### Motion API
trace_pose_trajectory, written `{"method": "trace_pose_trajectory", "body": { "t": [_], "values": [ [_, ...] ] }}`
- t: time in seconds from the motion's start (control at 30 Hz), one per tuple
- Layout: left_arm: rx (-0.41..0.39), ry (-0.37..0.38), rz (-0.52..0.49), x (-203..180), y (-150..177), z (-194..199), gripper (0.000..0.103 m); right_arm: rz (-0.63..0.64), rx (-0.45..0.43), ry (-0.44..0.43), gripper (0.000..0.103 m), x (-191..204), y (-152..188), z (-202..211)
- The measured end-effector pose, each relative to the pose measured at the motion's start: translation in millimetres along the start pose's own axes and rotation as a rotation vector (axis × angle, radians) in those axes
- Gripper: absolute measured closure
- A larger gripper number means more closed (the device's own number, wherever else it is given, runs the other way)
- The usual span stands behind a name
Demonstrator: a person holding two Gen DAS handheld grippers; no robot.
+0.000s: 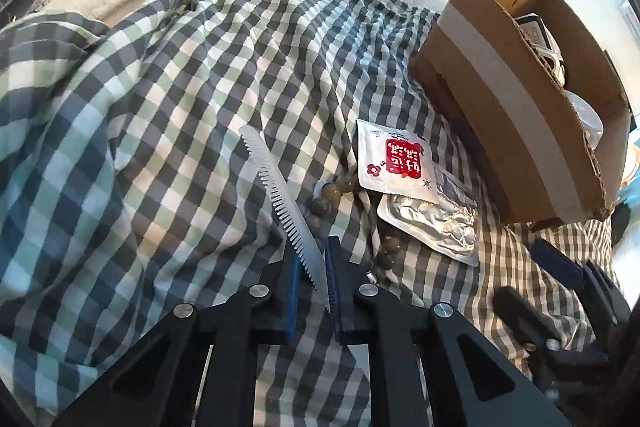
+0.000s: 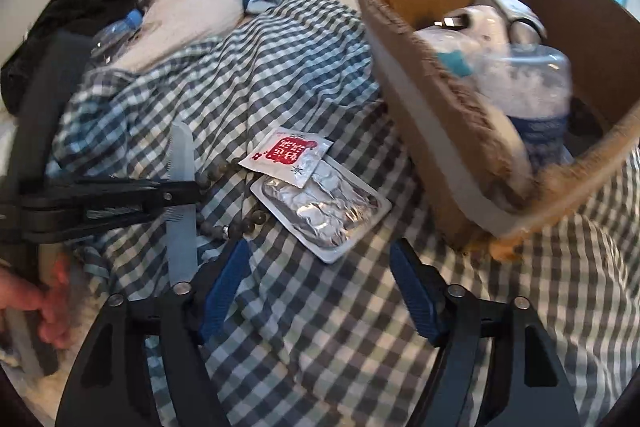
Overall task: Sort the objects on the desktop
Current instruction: 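Grasp the white comb with the left tool while the right grasps the foil blister pack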
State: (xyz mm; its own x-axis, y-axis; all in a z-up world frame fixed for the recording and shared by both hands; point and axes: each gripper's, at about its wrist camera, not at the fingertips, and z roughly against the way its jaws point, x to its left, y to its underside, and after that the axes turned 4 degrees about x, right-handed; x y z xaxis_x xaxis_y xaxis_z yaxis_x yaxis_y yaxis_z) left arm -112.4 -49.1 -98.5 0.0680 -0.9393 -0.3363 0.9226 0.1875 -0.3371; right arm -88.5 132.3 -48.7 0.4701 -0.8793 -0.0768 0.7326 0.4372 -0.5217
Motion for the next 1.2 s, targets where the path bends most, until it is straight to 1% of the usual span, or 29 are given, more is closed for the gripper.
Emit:
{"method": "trace_pose_trajectory", "body": {
  "t": [0.03, 0.1, 0.13, 0.2, 0.23, 0.27, 0.33, 0.43, 0.5, 0.63, 0.7, 0.73, 0.8, 0.83, 0.87, 0.9, 0.93, 0.97, 1.03, 1.07, 1.13, 1.2],
  "values": [
    [-0.003, 0.001, 0.003, 1, 0, 2, 0.090, 0.040, 0.000, 0.009, 0.021, 5, -3, -5],
    [-0.005, 0.003, 0.009, 6, -3, 4, 0.090, 0.114, -0.013, 0.034, 0.016, 11, -10, -14],
    [0.003, 0.008, 0.012, 8, -5, 2, 0.090, 0.142, -0.004, 0.034, 0.016, 14, -14, -22],
    [0.030, 0.023, 0.018, 9, -9, -8, 0.090, 0.154, 0.024, 0.005, 0.015, 14, -18, -34],
    [0.030, 0.016, 0.038, 8, -10, -12, 0.090, 0.169, 0.037, -0.012, 0.015, 15, -20, -39],
    [0.033, 0.011, 0.033, 7, -9, -14, 0.090, 0.186, 0.051, -0.011, 0.015, 16, -21, -44],
    [0.041, 0.004, 0.018, 3, -9, -18, 0.089, 0.214, 0.070, 0.025, 0.015, 22, -21, -54],
    [0.046, -0.022, -0.006, -2, -9, -25, 0.089, 0.204, 0.054, 0.055, 0.015, 21, -22, -59],
    [0.041, -0.043, -0.021, -4, -8, -27, 0.089, 0.189, 0.069, 0.066, 0.016, 19, -26, -66],
    [0.038, -0.044, -0.030, -7, -9, -27, 0.089, 0.165, 0.080, 0.033, 0.016, 14, -34, -80],
    [0.038, -0.041, -0.024, -5, -9, -28, 0.089, 0.142, 0.086, 0.015, 0.018, 10, -36, -82],
    [0.043, -0.039, -0.020, -3, -8, -28, 0.089, 0.134, 0.090, 0.008, 0.020, 9, -35, -81],
    [0.043, -0.039, -0.017, -4, -10, -30, 0.089, 0.120, 0.086, -0.010, 0.030, 6, -32, -75],
    [0.042, -0.041, -0.018, -4, -10, -30, 0.089, 0.103, 0.081, -0.022, 0.040, 2, -31, -70],
    [0.041, -0.040, -0.017, -3, -11, -29, 0.089, 0.080, 0.075, -0.031, 0.047, -2, -30, -65],
    [0.041, -0.037, -0.013, -3, -11, -30, 0.089, 0.042, 0.060, -0.043, 0.051, -8, -28, -57],
    [0.038, -0.033, -0.007, -3, -12, -30, 0.089, 0.018, 0.046, -0.045, 0.064, -13, -27, -51],
    [0.034, -0.023, 0.005, 0, -12, -29, 0.089, -0.002, 0.039, -0.040, 0.081, -16, -26, -46],
    [0.032, -0.008, 0.022, 3, -12, -27, 0.089, -0.044, 0.032, -0.027, 0.090, -23, -26, -39],
    [0.032, -0.003, 0.028, 4, -12, -26, 0.089, -0.057, 0.027, -0.034, 0.094, -26, -27, -37],
    [0.028, 0.001, 0.034, 5, -13, -26, 0.089, -0.069, 0.022, -0.051, 0.094, -27, -29, -35],
    [0.027, -0.001, 0.031, 5, -12, -25, 0.089, -0.063, 0.023, -0.046, 0.094, -22, -30, -36]
  ]
}}
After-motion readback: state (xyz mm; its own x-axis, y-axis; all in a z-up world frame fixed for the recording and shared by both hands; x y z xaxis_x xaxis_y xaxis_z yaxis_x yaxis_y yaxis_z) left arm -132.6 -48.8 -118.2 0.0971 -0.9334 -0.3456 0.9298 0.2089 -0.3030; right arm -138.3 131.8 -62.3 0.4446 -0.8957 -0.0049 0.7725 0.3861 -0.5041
